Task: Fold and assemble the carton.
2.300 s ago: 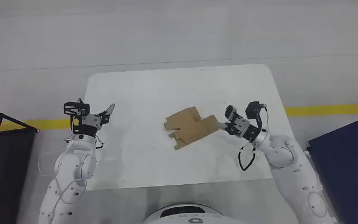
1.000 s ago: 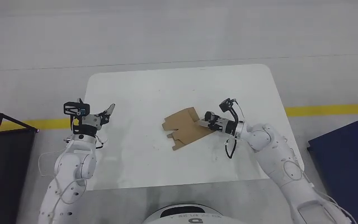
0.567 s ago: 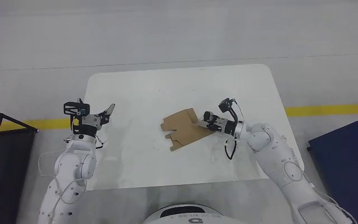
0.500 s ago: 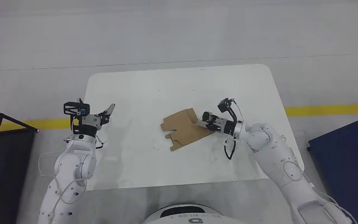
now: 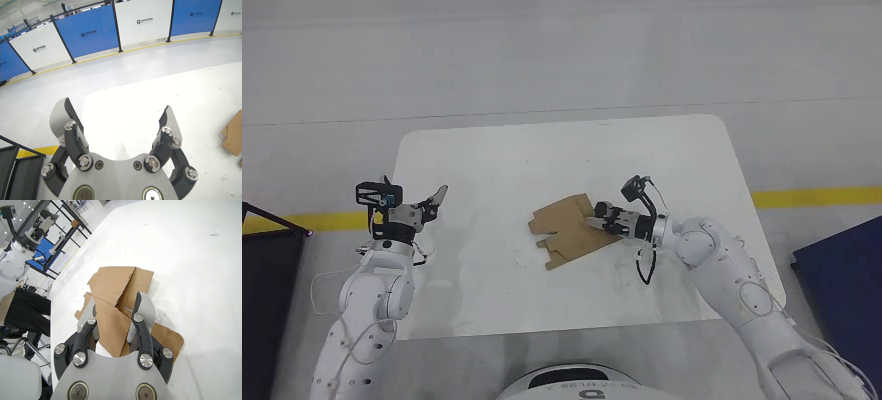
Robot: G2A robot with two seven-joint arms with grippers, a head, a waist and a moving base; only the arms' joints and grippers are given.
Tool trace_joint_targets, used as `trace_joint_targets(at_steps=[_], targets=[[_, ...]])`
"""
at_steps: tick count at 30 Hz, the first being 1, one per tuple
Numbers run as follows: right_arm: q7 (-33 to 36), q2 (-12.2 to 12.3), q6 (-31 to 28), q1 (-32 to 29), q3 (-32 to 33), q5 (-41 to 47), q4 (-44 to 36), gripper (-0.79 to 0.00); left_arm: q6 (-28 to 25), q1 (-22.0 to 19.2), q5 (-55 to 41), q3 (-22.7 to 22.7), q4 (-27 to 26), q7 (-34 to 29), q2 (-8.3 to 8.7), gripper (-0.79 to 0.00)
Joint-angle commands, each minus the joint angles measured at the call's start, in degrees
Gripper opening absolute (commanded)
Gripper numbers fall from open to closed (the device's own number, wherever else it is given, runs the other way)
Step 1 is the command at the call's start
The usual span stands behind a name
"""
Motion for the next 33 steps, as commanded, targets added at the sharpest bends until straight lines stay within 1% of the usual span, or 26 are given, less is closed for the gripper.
trace_joint_targets(at_steps=[1, 13, 16, 18, 20, 23, 26, 33], targets=[[0.1, 0.0, 0.2, -0.2, -0.3, -0.1, -0.5, -0.36, 0.0, 0.0, 0.0, 0.0, 0.0, 0.0, 0.0, 0.0], [2.1, 0.3, 0.9, -0.8, -1.2, -0.6, -1.0, -0.413, 0.0, 0.0, 0.0, 0.0, 0.0, 0.0, 0.0, 0.0], [2.6, 0.5, 0.6, -1.0, -1.2, -0.4, -1.3, -0.437, 0.0, 0.0, 0.0, 0.0, 0.0, 0.0, 0.0, 0.0], [2.9, 0.6, 0.4, -1.2, -1.2, -0.4, -1.8, -0.493, 0.0, 0.0, 0.0, 0.0, 0.0, 0.0, 0.0, 0.0], [3.3, 0.7, 0.4, -1.4, -1.3, -0.4, -2.4, -0.508, 0.0, 0.0, 0.0, 0.0, 0.0, 0.0, 0.0, 0.0], [4.0, 0.8, 0.6, -1.7, -1.6, -0.5, -3.2, -0.582, 0.0, 0.0, 0.0, 0.0, 0.0, 0.0, 0.0, 0.0], [4.6, 1.0, 0.9, -1.9, -1.8, -0.7, -3.9, -0.785, 0.0, 0.0, 0.0, 0.0, 0.0, 0.0, 0.0, 0.0], [4.8, 1.4, 2.0, -2.2, -1.0, -0.1, -5.5, -0.785, 0.0, 0.0, 0.0, 0.0, 0.0, 0.0, 0.0, 0.0]])
